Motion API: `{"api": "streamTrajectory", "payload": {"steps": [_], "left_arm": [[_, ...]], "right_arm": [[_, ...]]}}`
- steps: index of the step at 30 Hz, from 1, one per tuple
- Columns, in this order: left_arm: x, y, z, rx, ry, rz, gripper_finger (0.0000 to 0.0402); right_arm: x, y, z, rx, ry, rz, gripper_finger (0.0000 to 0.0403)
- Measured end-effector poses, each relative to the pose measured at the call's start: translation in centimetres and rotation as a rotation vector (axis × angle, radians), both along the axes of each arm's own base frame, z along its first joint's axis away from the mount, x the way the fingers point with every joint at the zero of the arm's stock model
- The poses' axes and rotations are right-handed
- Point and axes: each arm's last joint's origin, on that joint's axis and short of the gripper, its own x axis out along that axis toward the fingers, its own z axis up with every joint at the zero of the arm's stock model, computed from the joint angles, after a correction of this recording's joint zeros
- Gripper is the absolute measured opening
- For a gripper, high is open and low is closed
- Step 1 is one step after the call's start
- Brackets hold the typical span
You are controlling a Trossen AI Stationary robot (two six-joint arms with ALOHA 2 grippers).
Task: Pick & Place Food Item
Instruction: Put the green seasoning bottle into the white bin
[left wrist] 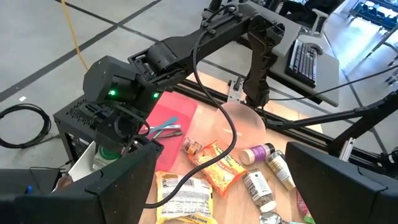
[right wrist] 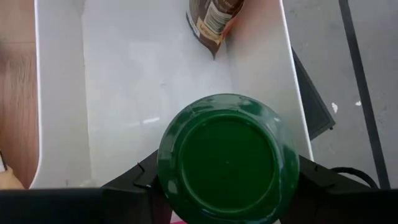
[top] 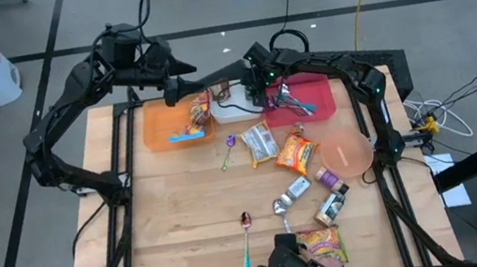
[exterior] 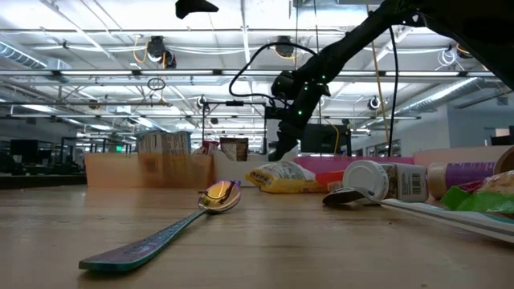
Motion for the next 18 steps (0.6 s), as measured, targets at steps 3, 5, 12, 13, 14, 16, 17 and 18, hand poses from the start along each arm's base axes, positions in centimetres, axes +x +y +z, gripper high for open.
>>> {"api": "streamTrajectory", "payload": {"steps": [3,5,12,13,14,16,17,18], "left_arm": [[0.0,0.0,0.0,-0.001,0.0,0.0,0.0365],[0.0,0.0,0.0,-0.001,0.0,0.0,0.0365],[0.0,-0.01,0.0,-0.003,-0.001,-0.004,0.0365],[0.0,-0.01,0.0,-0.003,-0.001,-0.004,0.0365],[0.0,-0.01,0.0,-0.003,-0.001,-0.004,0.0365],[0.0,-0.01,0.0,-0.003,-0.001,-0.004,0.0365],[0.0,-0.01,0.0,-0.003,-0.001,-0.004,0.0365],[0.0,-0.02,0.0,-0.003,-0.001,-0.004,0.0365]], "right_arm": [[0.02,-0.01,-0.02,-0.001,-0.001,0.0,0.0193],[0.02,-0.01,-0.03,-0.001,-0.001,0.0,0.0193],[-0.07,0.02,-0.11,-0.004,0.008,-0.009,0.0233],[-0.06,0.02,-0.09,0.0,0.003,-0.013,0.0238],[-0.07,0.03,0.07,0.001,-0.003,-0.019,0.0241],[-0.07,0.06,0.37,-0.001,-0.014,-0.024,0.0246],[-0.06,0.05,0.47,-0.005,-0.019,-0.023,0.0246],[-0.07,0.06,0.57,-0.006,-0.021,-0.023,0.0246]]}}
